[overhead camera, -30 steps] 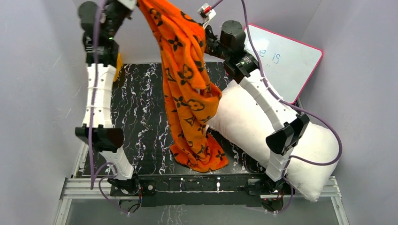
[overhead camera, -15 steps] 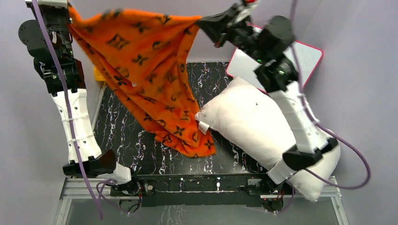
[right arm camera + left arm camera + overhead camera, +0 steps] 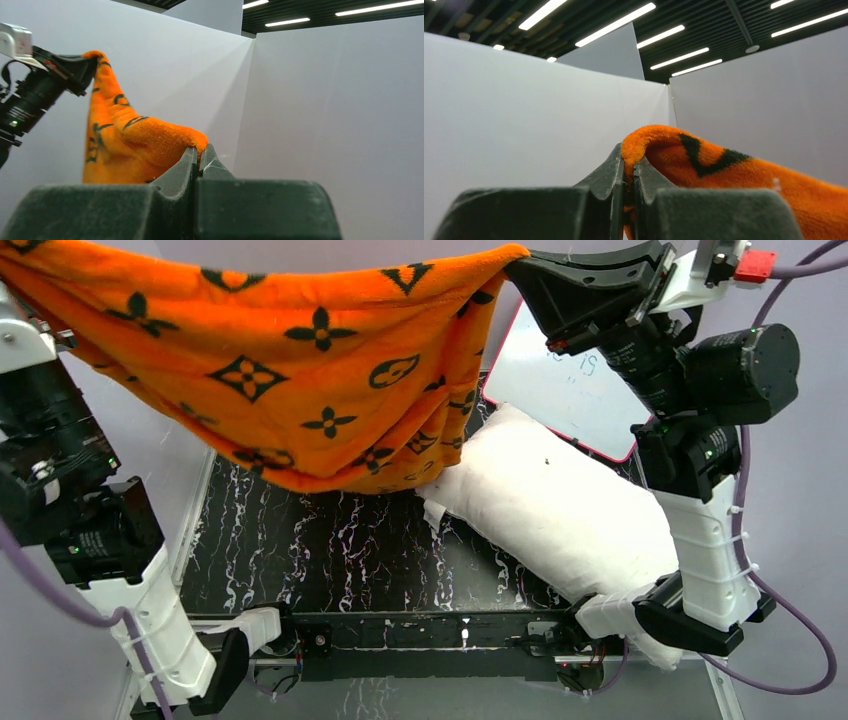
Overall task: Remove the pillowcase from the pillow
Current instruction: Adjust the pillowcase at the center of the board.
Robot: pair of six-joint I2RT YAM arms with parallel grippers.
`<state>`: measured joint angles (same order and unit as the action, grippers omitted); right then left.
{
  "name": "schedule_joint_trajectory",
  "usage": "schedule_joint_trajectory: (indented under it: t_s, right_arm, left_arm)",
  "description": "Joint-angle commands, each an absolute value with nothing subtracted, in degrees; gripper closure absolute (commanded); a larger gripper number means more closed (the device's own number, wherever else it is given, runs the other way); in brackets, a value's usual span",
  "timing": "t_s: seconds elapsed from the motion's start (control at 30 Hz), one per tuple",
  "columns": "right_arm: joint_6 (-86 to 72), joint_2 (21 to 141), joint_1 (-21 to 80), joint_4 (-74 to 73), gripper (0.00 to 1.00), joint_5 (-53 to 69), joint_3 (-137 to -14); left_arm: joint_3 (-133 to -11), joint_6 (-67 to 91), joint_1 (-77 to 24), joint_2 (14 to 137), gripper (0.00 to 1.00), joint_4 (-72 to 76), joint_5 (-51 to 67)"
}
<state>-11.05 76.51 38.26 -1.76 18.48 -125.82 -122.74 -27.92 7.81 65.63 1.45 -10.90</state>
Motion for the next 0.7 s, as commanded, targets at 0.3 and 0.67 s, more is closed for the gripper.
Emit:
schedule_joint_trajectory:
  t_s: [0.3, 0.67]
  right_arm:
    - [-5.27, 89.7, 37.37, 2.36, 1.0, 17.63, -130.79]
    - [-23.45, 116.12, 16.97, 16.82, 1.0, 25.3, -145.34]
  left_arm:
    - [-132.28, -41.67, -1.55, 84.14, 1.0, 5.44, -11.43]
    - [-130.99, -25.84, 10.83, 104.6, 1.0, 15.97, -5.17]
